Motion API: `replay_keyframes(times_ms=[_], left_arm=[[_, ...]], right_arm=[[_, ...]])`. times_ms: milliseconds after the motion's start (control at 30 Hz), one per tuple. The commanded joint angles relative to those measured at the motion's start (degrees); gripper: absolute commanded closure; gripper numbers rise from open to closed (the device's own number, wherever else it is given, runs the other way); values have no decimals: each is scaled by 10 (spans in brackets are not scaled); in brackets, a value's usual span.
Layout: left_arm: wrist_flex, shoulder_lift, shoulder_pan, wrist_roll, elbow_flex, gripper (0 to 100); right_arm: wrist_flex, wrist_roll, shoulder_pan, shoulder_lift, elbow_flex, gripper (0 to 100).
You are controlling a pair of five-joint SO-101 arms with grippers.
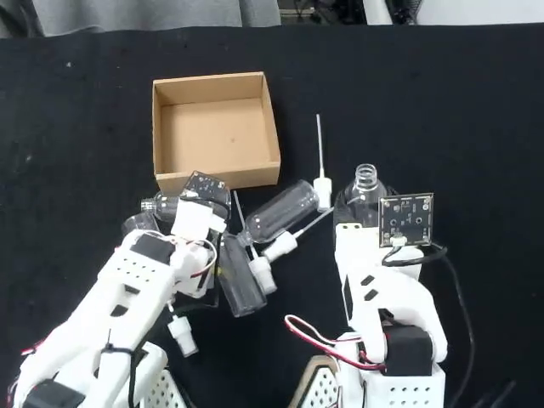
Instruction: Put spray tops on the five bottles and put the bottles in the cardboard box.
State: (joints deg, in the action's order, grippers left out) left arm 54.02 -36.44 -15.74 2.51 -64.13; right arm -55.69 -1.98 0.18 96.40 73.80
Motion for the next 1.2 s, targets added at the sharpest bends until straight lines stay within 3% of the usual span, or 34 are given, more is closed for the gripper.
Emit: replay_keyframes(times_ms=[0, 333, 533, 733, 1167], left_arm=[[-25, 23, -6, -6, 27, 834], [-35, 66, -6, -38, 31, 835], [-37, 55, -6, -37, 31, 933], [-33, 37, -6, -36, 26, 938], [60, -77, 0, 11, 25, 939]], right_arm=[[21, -3, 16, 7, -4, 881], [21, -4, 16, 7, -4, 881], [20, -4, 16, 7, -5, 881], [20, -4, 16, 7, -5, 881], [19, -4, 16, 7, -5, 881]])
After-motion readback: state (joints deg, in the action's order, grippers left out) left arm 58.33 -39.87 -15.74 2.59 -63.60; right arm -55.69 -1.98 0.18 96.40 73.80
